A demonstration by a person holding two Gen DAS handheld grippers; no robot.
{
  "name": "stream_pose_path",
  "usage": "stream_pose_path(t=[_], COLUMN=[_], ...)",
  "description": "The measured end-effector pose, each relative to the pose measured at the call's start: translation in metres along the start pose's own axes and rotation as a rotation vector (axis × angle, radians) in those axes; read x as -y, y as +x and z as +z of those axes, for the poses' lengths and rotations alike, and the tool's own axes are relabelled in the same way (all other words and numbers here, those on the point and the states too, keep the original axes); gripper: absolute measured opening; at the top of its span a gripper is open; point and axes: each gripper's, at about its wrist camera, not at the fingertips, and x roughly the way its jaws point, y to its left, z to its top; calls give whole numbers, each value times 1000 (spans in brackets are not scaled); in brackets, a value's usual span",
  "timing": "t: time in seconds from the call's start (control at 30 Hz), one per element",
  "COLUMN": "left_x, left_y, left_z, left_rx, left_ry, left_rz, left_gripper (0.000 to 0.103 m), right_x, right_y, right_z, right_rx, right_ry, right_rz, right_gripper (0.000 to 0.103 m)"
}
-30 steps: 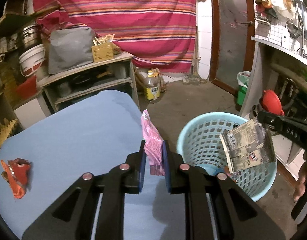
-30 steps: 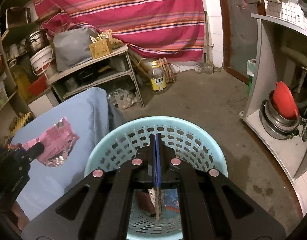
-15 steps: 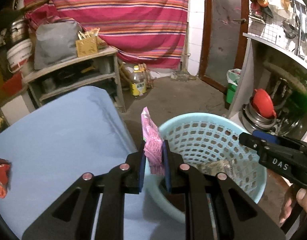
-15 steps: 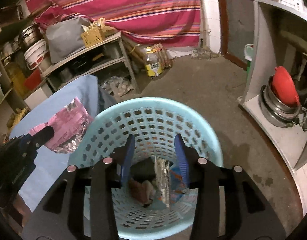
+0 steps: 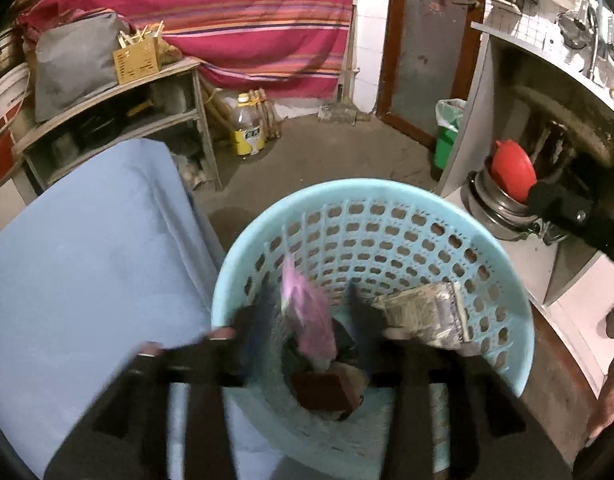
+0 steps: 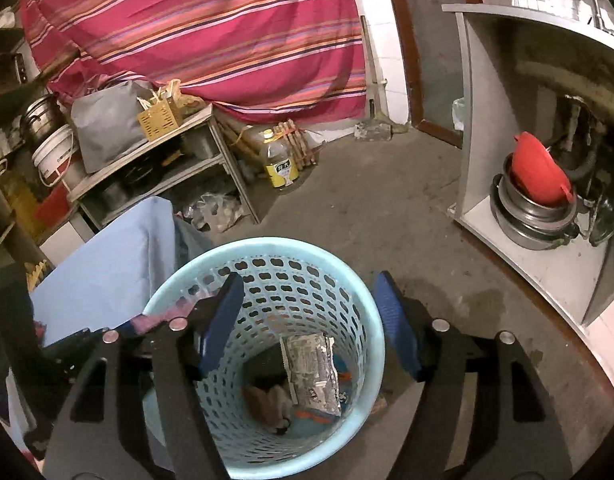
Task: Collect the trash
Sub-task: 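Carry both items over the basket and open both tools to drop them, then return to the table and grasp the brown crumpled paper with the left tool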
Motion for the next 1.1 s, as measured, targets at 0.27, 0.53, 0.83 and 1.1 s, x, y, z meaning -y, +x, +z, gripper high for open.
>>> stream_pose_path(t=[0.27, 0.53, 0.83, 1.1], left_x=[-30, -124, -273, -393], left_y=[-31, -98, -165, -194], left_z=[-13, -43, -92, -140], left_rx=[21, 73, 105, 77], left_ry=[-31, -99, -193, -390], left_rz=[31, 159, 414, 532], left_gripper=[72, 87, 94, 95], right_x=[-16, -70, -177, -280], right_y=[7, 19, 46, 55], right_z=[1, -6, -41, -61], right_rx=[-9, -16, -70, -57], right_ry=[-25, -79, -173, -318], right_rz=[5, 24, 116, 111], right_gripper=[75, 99, 99, 99])
